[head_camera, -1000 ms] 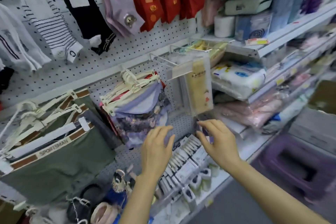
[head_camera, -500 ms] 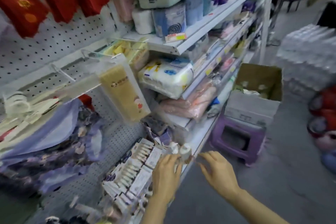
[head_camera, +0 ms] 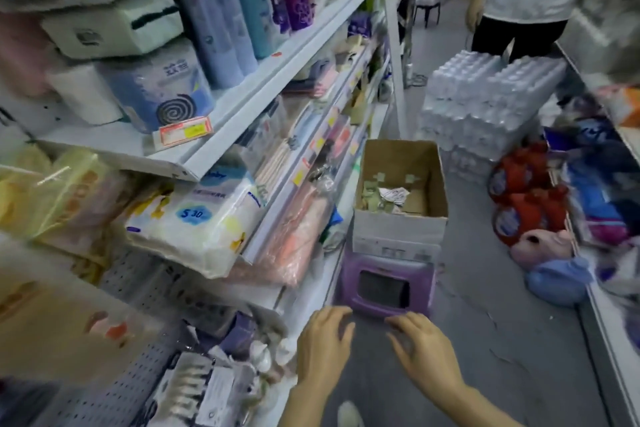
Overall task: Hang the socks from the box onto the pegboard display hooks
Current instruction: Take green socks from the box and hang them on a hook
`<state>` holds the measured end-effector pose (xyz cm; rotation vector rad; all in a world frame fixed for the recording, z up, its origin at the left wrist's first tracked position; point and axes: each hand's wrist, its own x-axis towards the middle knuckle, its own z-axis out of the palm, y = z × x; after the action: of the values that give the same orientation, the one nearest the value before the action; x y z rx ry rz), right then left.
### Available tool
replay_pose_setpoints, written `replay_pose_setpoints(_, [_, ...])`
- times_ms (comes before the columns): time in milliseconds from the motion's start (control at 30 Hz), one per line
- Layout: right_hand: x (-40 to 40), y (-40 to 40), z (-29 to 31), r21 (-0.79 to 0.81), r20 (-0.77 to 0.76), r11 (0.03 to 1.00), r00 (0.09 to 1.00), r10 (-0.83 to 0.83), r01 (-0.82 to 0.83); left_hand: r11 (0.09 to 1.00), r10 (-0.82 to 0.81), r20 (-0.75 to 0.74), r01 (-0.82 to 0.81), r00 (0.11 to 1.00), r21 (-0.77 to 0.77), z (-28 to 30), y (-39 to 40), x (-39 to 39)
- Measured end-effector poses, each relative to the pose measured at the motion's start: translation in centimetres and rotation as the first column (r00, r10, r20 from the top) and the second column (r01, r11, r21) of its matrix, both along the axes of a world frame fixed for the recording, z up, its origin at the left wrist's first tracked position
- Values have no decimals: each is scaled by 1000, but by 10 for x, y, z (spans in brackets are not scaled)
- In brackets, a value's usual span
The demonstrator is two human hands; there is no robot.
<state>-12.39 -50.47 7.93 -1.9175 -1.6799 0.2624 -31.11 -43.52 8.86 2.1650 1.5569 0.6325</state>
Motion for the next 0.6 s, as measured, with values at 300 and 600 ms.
replay_pose_setpoints(300, [57, 99, 20, -64, 36, 970, 972, -233, 235, 976, -205, -10, 204, 979, -73, 4, 140, 64])
replay_pose_setpoints(600, [134, 207, 27, -11, 63, 959, 958, -281, 282, 961, -273, -41, 271, 961, -44, -1, 262, 170])
